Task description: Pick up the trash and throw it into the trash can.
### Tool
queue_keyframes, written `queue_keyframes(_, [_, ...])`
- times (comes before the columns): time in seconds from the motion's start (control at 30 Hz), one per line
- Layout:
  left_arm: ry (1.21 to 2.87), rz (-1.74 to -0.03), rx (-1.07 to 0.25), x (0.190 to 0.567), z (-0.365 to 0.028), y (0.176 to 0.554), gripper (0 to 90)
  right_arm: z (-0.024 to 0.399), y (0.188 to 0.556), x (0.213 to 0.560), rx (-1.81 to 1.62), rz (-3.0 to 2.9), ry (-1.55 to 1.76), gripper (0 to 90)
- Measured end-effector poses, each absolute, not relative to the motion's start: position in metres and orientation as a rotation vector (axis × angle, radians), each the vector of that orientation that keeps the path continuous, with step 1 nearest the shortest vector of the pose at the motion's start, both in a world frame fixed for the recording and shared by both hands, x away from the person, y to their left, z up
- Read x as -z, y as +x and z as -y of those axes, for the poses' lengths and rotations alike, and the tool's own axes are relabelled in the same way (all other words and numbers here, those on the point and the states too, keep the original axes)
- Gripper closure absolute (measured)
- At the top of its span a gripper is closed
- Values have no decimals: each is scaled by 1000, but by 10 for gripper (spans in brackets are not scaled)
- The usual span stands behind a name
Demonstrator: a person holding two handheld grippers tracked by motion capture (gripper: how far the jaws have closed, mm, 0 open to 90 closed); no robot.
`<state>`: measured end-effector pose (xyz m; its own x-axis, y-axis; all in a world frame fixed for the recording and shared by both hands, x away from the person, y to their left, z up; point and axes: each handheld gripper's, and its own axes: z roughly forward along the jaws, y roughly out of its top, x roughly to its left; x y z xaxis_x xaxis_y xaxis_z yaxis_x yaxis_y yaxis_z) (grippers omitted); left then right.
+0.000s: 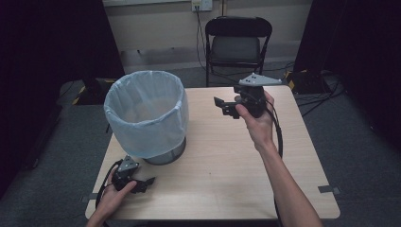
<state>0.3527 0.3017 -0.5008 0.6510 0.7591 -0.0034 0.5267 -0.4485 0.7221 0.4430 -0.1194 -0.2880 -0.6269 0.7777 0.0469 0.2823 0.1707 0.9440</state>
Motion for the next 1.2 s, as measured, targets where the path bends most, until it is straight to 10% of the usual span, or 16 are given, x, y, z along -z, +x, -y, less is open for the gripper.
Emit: queue_keyframes(1.2, [2157, -995, -421, 501, -302, 353, 63, 205, 385, 431, -1111, -2042, 1325, 138])
